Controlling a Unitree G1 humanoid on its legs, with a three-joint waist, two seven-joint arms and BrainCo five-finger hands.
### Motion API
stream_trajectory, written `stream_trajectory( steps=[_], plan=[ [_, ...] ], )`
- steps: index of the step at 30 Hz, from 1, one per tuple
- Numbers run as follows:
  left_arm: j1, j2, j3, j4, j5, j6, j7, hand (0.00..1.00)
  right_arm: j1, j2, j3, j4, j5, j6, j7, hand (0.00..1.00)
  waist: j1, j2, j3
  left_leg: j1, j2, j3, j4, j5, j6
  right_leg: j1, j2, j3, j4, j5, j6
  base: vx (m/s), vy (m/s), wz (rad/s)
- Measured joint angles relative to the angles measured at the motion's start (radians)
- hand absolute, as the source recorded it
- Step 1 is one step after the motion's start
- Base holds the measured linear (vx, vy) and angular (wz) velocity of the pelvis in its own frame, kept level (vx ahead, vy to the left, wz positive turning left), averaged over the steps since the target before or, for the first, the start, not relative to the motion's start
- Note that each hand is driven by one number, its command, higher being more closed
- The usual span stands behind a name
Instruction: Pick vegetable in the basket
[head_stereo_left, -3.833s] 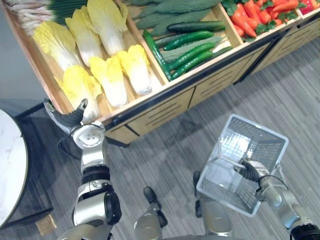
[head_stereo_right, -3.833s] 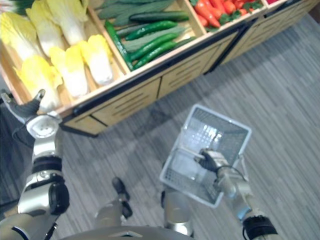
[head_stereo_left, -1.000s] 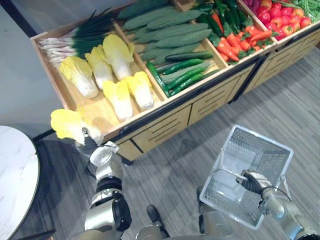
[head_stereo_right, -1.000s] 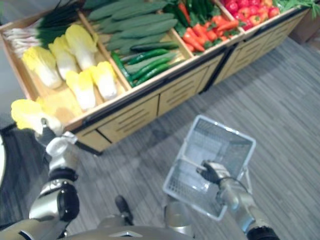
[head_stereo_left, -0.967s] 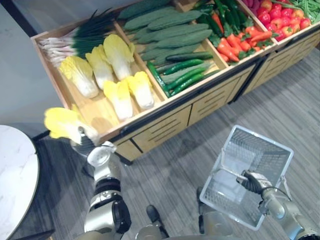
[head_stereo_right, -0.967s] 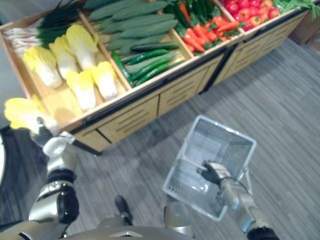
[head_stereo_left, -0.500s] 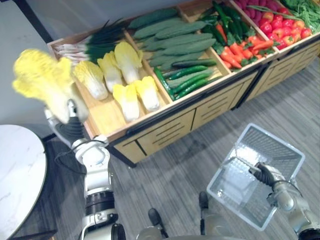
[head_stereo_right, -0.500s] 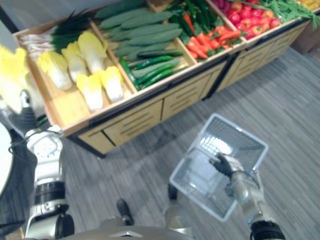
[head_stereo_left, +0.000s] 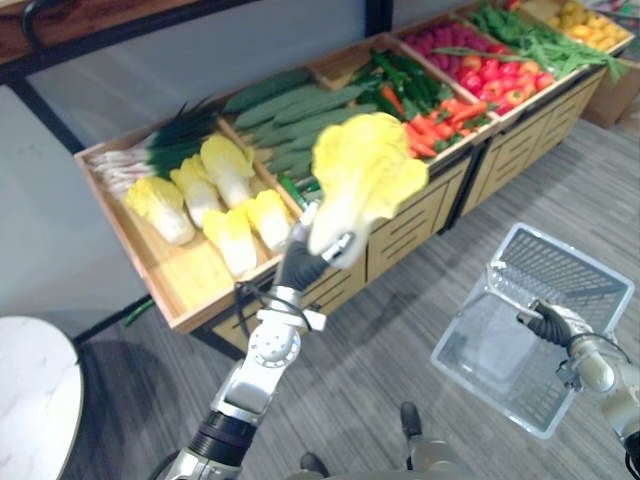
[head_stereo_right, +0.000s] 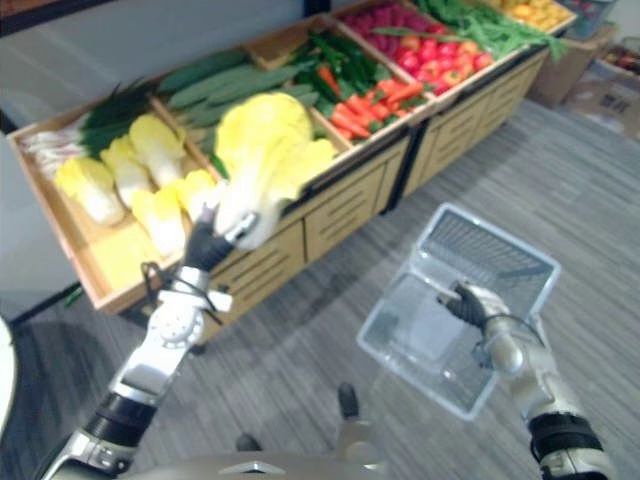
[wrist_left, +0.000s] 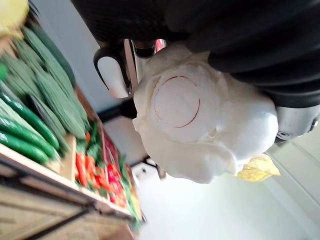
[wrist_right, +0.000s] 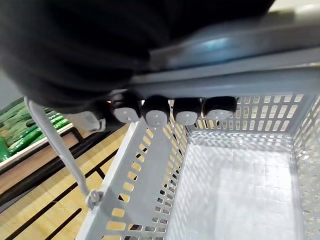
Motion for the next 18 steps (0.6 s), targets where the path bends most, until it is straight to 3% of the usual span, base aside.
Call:
stream_trajectory(
  steps=[4,9,12,18],
  plan=[
    [-0.005,0.079,-0.167,-0.073,-0.153,-0.056,-0.150,1.00,-0.024,-0.032,0.047,-0.079,0.026,0.000,0.025,1.00,0.004,0.022,-0.028,0.026,0.020,0.082,0.001,-0.017,-0.021,-0.014,0.033,0.045,0.008,-0.005,-0.008,0.02,-0.043,-0.49],
    [-0.074,0.132,-0.300,-0.084,-0.296,-0.069,-0.286,1.00,-0.115,-0.084,0.137,-0.094,0.058,-0.001,0.033,1.00,0.004,0.046,-0.044,0.057,0.047,0.147,0.007,-0.027,-0.044,-0.015,0.069,0.075,0.012,-0.005,-0.007,0.03,-0.045,-0.34],
    [-0.095,0.178,-0.355,-0.123,-0.351,-0.074,-0.342,1.00,-0.139,-0.104,0.171,-0.116,0.088,-0.001,0.039,1.00,0.006,0.048,-0.046,0.068,0.071,0.176,0.037,-0.041,-0.063,-0.014,0.086,0.086,0.016,-0.001,-0.013,0.02,-0.025,-0.20],
    [-0.130,0.248,-0.450,-0.151,-0.391,-0.088,-0.422,1.00,-0.162,-0.163,0.237,-0.169,0.184,-0.005,0.089,1.00,0.008,0.055,-0.044,0.048,0.103,0.198,0.129,-0.098,-0.069,-0.013,0.088,0.098,0.022,-0.001,-0.013,-0.04,-0.011,-0.09]
  ],
)
